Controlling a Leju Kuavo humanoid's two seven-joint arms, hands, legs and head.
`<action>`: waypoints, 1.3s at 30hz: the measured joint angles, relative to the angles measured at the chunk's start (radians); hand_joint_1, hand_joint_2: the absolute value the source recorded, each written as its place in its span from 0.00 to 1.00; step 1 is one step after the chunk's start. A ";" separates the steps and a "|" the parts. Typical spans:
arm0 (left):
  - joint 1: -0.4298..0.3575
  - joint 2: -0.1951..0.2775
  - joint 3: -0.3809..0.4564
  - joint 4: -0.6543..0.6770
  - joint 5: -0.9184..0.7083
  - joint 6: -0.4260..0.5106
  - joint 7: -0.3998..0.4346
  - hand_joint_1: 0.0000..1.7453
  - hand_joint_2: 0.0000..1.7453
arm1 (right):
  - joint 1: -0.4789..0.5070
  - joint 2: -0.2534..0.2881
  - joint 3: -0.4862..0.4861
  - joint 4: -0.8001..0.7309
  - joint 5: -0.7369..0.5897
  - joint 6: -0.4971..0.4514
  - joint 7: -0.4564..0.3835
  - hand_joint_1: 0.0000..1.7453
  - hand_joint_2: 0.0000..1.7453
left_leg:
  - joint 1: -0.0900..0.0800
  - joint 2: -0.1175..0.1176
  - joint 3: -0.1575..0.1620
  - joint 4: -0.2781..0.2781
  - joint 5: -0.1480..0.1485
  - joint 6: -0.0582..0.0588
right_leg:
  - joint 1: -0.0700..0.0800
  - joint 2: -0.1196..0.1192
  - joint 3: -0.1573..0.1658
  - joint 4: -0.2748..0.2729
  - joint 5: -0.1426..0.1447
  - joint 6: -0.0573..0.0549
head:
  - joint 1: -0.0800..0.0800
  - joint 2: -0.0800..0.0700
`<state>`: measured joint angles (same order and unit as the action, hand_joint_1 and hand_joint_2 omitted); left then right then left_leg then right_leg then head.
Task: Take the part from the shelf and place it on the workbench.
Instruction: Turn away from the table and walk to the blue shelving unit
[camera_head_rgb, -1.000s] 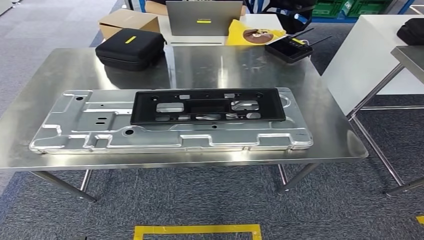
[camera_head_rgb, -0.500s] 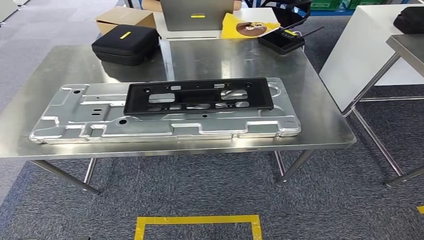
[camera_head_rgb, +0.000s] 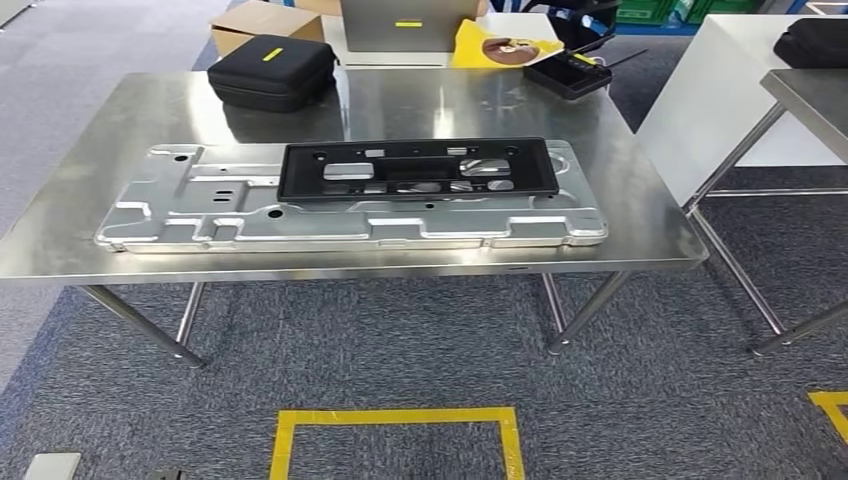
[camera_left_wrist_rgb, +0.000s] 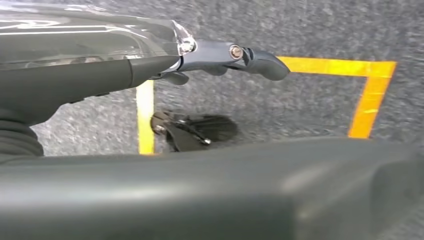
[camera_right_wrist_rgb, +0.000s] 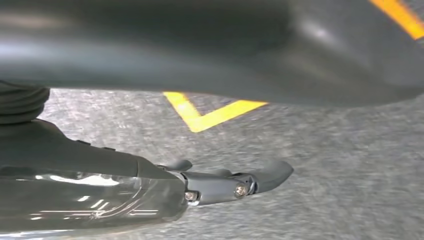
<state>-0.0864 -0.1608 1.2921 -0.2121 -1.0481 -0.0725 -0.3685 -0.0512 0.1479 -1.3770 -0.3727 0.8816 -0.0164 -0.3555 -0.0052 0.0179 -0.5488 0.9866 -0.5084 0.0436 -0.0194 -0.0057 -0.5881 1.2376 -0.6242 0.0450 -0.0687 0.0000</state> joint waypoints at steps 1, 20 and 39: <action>0.000 0.000 0.000 0.000 -0.001 0.000 0.000 0.00 0.00 | -0.001 -0.002 0.003 0.006 0.005 -0.005 0.008 0.00 0.00 | 0.000 0.000 -0.014 0.008 0.005 -0.003 | 0.000 0.000 0.055 -0.070 0.020 -0.002 | 0.000 0.000; -0.005 -0.001 -0.001 -0.001 -0.014 0.000 0.000 0.00 0.00 | -0.009 -0.011 0.033 0.072 0.058 -0.034 0.094 0.00 0.00 | 0.000 -0.011 0.162 -0.030 -0.095 -0.035 | 0.009 -0.012 -0.005 -0.230 0.150 -0.031 | -0.002 0.000; 0.001 -0.004 -0.001 -0.001 -0.017 0.000 -0.001 0.00 0.00 | -0.015 -0.013 0.043 0.086 0.067 -0.026 0.082 0.00 0.00 | -0.003 -0.002 -0.072 0.061 -0.005 -0.043 | 0.004 -0.005 0.154 -0.275 0.043 -0.052 | 0.002 0.000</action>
<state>-0.0857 -0.1645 1.2913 -0.2132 -1.0647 -0.0725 -0.3695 -0.0658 0.1349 -1.3340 -0.2871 0.9488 -0.0424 -0.2740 -0.0079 0.0156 -0.6213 1.0474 -0.5130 0.0007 -0.0150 -0.0104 -0.4340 0.9621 -0.5809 -0.0068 -0.0670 0.0000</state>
